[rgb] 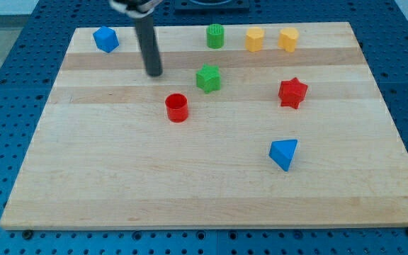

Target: Slide the green circle towards the bottom of the red circle

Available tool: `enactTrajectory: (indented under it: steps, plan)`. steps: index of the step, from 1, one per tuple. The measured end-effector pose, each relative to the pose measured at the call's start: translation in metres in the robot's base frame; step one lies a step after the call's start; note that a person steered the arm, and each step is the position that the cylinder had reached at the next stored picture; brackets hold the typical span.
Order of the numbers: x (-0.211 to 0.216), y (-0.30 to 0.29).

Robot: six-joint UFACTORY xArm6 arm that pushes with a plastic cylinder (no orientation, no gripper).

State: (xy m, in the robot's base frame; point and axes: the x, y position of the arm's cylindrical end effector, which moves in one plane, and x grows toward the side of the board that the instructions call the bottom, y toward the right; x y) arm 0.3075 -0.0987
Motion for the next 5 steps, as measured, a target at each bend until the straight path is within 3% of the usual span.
enactTrajectory:
  steps: [2, 3, 5]
  plan:
    - [-0.097, 0.036]
    - [-0.102, 0.096]
    - [0.008, 0.163]
